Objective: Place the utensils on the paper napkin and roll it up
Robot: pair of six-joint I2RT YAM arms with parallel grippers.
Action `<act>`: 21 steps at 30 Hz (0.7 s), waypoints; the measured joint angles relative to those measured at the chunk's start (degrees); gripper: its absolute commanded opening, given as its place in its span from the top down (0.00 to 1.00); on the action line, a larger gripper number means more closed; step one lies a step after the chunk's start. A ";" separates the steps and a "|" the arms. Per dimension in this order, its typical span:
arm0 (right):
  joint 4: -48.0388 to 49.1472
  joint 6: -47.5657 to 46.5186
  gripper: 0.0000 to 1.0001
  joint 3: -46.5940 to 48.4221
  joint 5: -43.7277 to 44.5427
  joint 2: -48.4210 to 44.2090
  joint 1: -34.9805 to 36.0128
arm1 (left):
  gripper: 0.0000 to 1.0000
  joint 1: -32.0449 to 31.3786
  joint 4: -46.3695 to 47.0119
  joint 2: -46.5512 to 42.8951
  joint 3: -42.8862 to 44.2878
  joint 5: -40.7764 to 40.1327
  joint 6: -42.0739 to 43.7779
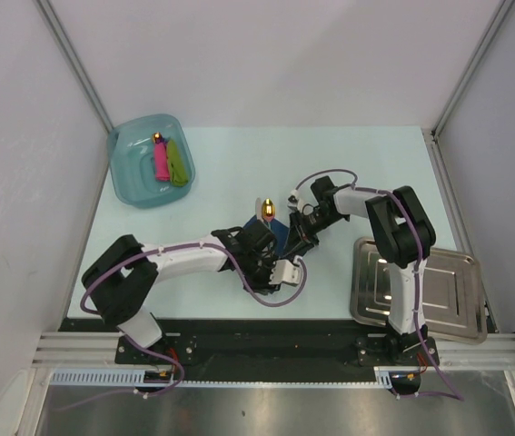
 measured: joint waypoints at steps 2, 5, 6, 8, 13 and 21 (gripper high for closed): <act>-0.04 -0.04 0.79 -0.15 0.04 0.00 -0.55 | 0.55 -0.70 0.48 0.87 0.00 -0.72 0.00; -0.17 -0.09 0.79 -0.17 0.04 0.00 -1.49 | 0.55 -1.29 1.05 1.99 0.00 -1.60 0.00; -0.20 -0.11 0.79 -0.17 0.04 0.00 -1.68 | 0.56 -1.44 1.05 2.34 0.04 -1.86 -0.02; -0.22 -0.15 0.79 -0.17 0.04 0.00 -2.01 | 0.57 -1.70 1.22 2.99 0.07 -2.60 0.00; -0.26 -0.17 0.79 -0.17 0.20 0.00 -2.82 | 0.62 -2.93 1.53 3.69 0.61 -4.96 -0.02; -0.61 -0.22 0.79 -0.17 0.28 0.00 -3.72 | 0.92 -3.50 2.67 4.52 1.55 -6.51 -0.11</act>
